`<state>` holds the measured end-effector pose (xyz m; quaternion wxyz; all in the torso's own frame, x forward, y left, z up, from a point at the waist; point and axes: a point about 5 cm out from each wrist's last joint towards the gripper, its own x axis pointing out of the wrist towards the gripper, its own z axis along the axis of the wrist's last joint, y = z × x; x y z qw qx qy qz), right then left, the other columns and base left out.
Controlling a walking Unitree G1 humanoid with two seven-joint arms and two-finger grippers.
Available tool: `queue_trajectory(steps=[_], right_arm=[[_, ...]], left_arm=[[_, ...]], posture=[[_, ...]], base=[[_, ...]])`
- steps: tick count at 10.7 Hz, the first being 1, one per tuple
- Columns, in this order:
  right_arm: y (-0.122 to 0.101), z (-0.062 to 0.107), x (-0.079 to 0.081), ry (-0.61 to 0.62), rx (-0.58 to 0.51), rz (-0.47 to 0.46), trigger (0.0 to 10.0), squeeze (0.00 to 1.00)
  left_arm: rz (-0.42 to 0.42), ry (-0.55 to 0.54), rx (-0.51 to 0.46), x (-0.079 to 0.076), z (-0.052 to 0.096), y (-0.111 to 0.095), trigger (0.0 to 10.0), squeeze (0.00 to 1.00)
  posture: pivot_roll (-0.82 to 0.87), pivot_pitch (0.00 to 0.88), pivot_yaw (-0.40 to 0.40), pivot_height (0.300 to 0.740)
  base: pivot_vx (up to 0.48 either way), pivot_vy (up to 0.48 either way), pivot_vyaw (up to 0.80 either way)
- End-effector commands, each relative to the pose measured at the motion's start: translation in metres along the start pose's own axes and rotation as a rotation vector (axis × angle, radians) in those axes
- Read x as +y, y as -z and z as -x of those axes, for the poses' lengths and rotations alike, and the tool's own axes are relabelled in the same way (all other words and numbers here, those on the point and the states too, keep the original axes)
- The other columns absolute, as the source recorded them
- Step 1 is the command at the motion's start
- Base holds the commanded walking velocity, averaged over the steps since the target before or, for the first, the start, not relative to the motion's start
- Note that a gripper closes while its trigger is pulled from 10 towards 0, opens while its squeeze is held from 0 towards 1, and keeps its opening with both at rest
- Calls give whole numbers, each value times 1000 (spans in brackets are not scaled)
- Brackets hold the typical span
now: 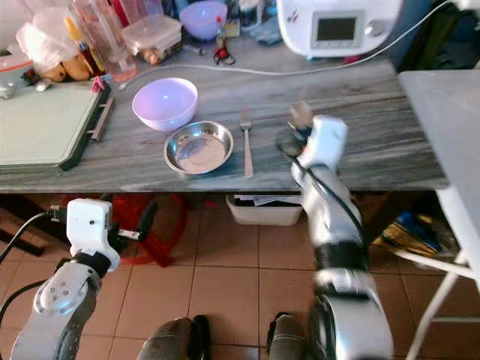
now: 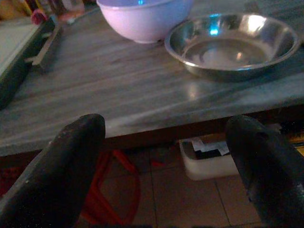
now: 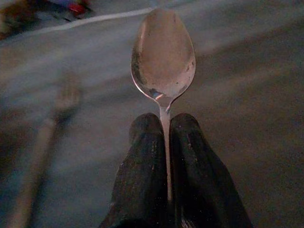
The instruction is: Setting the table
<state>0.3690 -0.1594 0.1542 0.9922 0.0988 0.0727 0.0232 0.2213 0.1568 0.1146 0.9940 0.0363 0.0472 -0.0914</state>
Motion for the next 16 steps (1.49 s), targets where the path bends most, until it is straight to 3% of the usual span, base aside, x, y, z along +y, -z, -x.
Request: queue_trajectory(steps=[1,4,8,11,16], right_arm=[[0,-4,11,-42,25,-17,10000,0],[7,-8,28,-94,85,-46,10000,0],[22,2,36,-85,153,-47,10000,0],[27,10,25,-6,172,-11,10000,0],[14,3,11,42,148,24,10000,0]], left_arm=[[-33,16,-6,0,2,-4,10000,0],[-25,32,13,-2,4,-3,10000,0],[-17,39,19,-4,3,-3,10000,0],[-8,42,16,-6,1,-4,10000,0],[-5,45,15,-8,0,-3,10000,0]], posture=[[90,195,115,740],[94,203,116,740],[91,204,110,740],[81,202,104,740],[85,204,103,740]], base=[[0,0,0],[0,0,0],[0,0,0],[0,0,0],[0,0,0]])
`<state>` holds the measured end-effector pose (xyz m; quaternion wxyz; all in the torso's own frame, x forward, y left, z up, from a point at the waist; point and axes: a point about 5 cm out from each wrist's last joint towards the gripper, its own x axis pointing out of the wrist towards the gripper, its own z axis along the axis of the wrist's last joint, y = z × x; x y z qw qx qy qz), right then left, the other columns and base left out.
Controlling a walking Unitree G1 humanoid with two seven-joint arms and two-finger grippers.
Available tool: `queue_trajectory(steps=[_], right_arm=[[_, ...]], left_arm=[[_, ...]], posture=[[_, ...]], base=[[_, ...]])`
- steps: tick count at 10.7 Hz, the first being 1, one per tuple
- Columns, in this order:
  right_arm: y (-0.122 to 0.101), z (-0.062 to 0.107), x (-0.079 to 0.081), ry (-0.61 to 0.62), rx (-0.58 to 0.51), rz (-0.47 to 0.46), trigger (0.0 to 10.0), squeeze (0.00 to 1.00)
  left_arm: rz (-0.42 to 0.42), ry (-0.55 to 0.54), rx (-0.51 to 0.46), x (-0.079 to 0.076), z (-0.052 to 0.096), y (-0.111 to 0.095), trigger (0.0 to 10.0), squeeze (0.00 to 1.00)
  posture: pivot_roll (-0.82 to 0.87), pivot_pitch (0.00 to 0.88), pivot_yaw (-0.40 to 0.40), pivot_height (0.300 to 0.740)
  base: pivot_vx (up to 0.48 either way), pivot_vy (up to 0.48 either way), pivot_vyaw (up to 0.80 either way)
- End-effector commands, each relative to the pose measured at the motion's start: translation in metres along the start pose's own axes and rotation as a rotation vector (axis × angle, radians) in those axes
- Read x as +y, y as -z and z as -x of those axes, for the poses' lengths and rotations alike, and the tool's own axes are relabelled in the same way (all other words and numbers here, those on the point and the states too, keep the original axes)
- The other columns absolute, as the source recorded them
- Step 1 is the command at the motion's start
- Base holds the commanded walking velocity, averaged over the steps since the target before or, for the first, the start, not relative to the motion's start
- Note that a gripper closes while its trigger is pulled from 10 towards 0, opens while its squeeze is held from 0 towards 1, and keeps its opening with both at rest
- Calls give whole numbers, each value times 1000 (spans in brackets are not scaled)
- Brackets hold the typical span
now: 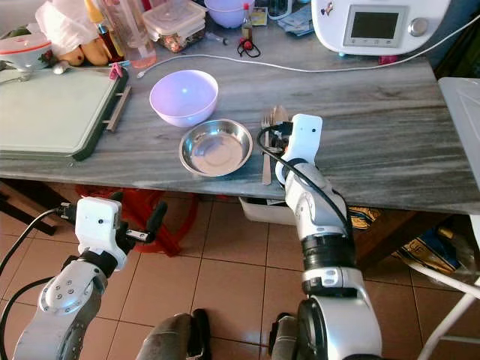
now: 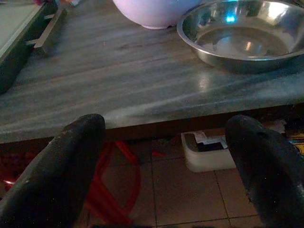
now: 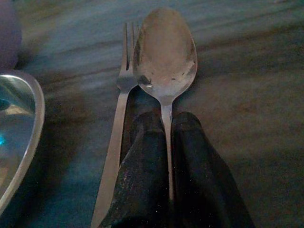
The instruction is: Setting the table
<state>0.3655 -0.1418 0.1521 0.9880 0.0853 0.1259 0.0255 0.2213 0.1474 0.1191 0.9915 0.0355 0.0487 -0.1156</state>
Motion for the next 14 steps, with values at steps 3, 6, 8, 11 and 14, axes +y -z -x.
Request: queue_trajectory(steps=[3,6,8,11,14], right_arm=[[5,-1,-12,61,33,12,10000,0],[1,-3,-15,75,23,19,10000,0],[5,-1,-19,99,33,28,10000,0],[5,-2,-20,97,35,16,10000,1000],[10,1,-24,93,51,34,10000,1000]], left_arm=[[-4,-3,18,1,2,3,10000,0],[-7,-1,18,1,2,3,10000,0],[-6,-3,18,1,2,3,10000,0],[-8,2,19,0,1,3,10000,0],[-7,-1,17,0,1,3,10000,0]], posture=[[82,207,105,740],[84,208,104,740],[83,209,105,740],[81,206,107,740],[81,196,101,740]], base=[[0,0,0],[0,0,0],[0,0,0],[0,0,0],[0,0,0]])
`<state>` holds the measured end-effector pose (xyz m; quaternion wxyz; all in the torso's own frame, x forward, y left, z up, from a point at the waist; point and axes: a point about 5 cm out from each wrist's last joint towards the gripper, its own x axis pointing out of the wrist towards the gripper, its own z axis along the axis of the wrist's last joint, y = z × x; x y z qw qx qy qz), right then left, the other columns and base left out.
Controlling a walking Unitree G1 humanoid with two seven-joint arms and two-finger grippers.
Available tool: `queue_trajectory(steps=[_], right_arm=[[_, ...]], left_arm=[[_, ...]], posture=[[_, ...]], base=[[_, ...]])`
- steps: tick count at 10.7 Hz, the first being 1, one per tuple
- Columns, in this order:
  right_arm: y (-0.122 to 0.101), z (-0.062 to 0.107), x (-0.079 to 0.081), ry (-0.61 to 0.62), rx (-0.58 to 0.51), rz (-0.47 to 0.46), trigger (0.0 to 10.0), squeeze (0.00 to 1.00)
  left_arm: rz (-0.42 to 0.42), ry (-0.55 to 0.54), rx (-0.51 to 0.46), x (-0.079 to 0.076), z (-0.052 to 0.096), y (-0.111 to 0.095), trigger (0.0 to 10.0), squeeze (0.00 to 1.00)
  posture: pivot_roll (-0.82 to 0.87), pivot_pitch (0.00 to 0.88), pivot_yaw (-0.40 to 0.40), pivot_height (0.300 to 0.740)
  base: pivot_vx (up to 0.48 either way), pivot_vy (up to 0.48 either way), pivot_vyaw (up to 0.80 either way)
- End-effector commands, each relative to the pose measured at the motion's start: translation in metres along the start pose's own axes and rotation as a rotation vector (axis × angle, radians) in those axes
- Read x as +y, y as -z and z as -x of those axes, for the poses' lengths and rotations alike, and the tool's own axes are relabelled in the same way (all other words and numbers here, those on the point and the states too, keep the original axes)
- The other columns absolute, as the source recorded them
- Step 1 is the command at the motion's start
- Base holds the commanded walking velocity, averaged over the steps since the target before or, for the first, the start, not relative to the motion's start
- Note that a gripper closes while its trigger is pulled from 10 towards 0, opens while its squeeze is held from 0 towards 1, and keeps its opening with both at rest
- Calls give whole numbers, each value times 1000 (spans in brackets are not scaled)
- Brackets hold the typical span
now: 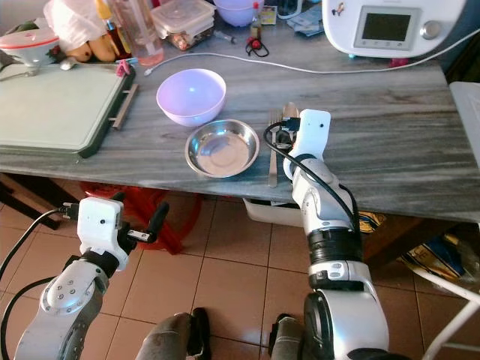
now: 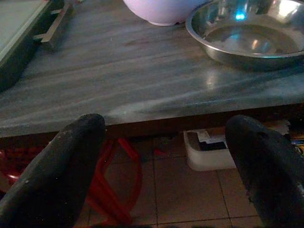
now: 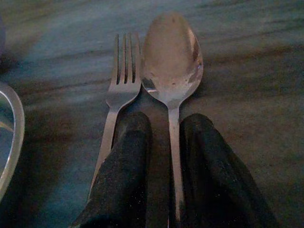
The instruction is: Setting the table
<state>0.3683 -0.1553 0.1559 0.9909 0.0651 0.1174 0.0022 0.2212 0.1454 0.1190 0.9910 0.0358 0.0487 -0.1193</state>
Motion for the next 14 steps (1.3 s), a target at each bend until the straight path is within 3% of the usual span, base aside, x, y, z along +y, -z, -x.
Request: queue_trajectory(steps=[1,5,9,11,12,13,14], right_arm=[[18,2,-13,47,75,2,10000,1000],[11,13,-23,59,21,3,10000,992],[-6,29,-25,30,-165,-5,10000,996],[-35,45,-14,9,-422,32,10000,996],[-41,52,-11,3,-494,84,10000,1000],[-35,57,-11,12,-505,116,10000,996],[-16,63,-12,-7,-470,140,10000,988]], left_arm=[[-3,-10,19,2,2,3,10000,0],[4,-8,19,1,0,6,10000,0],[18,-20,-2,1,-3,6,10000,0],[33,-51,-47,1,-9,2,10000,0],[45,-82,-41,3,-12,4,10000,0],[44,-87,-45,4,-14,7,10000,0],[48,-97,-46,6,-17,11,10000,0]], posture=[[79,196,101,740],[67,161,100,740],[54,135,92,740],[38,99,90,740],[30,71,87,740],[23,40,83,740],[9,0,91,740]], base=[[0,0,0],[0,0,0],[0,0,0],[0,0,0],[0,0,0],[0,0,0],[0,0,0]])
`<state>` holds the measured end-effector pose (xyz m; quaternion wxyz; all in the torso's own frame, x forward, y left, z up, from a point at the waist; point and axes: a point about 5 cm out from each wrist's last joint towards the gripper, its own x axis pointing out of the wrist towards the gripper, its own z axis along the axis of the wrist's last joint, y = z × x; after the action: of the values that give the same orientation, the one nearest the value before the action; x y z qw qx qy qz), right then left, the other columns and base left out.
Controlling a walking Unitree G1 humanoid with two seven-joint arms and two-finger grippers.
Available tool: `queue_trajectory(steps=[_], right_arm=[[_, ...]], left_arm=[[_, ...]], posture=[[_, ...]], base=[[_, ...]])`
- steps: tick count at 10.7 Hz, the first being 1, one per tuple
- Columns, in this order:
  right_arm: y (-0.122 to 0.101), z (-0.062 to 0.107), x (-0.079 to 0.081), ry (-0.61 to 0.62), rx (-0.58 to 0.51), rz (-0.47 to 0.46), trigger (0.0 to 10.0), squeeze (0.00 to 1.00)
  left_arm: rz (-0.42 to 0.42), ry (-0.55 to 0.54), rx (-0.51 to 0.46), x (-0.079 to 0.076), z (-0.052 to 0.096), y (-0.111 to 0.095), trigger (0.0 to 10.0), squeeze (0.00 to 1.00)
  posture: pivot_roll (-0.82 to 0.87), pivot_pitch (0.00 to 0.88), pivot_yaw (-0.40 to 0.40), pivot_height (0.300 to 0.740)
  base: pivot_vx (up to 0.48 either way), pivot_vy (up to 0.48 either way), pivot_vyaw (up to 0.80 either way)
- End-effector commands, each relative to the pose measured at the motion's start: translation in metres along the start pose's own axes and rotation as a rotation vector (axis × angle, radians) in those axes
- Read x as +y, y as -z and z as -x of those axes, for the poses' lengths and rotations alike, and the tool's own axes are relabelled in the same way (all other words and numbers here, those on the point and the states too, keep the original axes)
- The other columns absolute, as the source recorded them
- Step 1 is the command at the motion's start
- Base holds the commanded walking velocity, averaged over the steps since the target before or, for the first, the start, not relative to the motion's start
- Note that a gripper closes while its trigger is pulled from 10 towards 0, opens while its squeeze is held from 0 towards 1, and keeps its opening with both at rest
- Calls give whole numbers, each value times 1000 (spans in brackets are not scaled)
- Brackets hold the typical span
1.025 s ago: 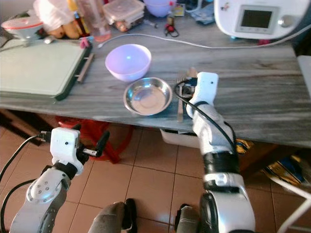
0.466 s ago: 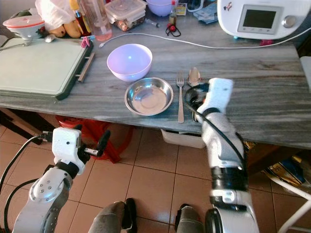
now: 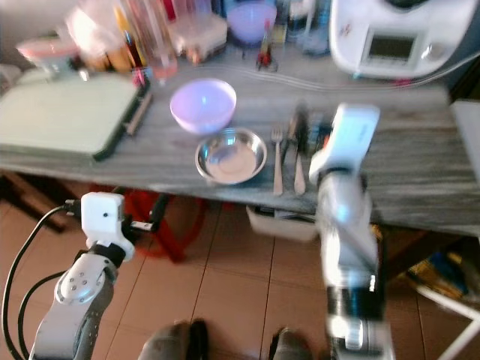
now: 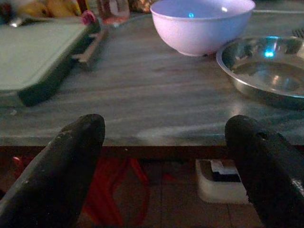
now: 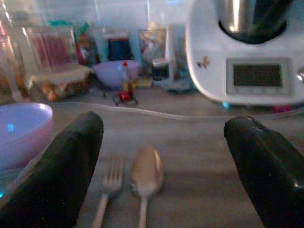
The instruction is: Setting the table
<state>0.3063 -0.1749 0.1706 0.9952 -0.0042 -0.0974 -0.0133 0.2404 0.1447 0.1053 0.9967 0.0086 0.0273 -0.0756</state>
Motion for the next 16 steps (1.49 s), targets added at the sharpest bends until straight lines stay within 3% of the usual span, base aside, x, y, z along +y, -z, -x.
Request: queue_trajectory(steps=[1,3,5,6,8,10,12,13,14,16], right_arm=[[7,7,8,-20,2,16,10000,0],[21,19,5,21,47,77,10000,0],[26,28,-11,49,76,107,10000,0],[37,36,-17,83,139,73,10000,0],[35,34,-10,46,114,57,10000,0],[34,29,-14,78,122,72,10000,0],[40,27,-19,162,162,155,10000,0],[39,25,-17,129,138,173,10000,0],[39,21,-15,177,136,151,10000,0],[40,22,-7,119,162,98,10000,0]], left_arm=[[-11,-28,-3,6,-5,3,10000,0],[-17,-42,-14,10,-16,6,10000,0],[-14,-46,-12,9,-12,10,10000,0],[-9,-43,9,8,-5,18,10000,0],[-8,-35,11,6,-4,20,10000,0],[-11,-36,-2,7,-8,17,10000,0],[-16,-38,-9,8,-8,16,10000,0],[-17,-36,-8,8,-8,17,10000,0],[-15,-25,-8,5,-9,17,10000,0],[-5,-13,-21,1,-13,16,10000,0]], posture=[[4,0,97,740],[-3,0,90,740],[-19,0,85,740],[-21,0,85,740],[-26,0,87,740],[-25,0,86,740],[-24,0,86,740],[-26,0,87,740],[-28,0,86,740],[-30,0,82,740]], base=[[0,0,0],[-266,0,0],[-285,0,0],[-281,0,0],[-289,0,0],[-289,0,0],[-291,0,0],[-289,0,0],[-281,0,0],[-264,0,0]])
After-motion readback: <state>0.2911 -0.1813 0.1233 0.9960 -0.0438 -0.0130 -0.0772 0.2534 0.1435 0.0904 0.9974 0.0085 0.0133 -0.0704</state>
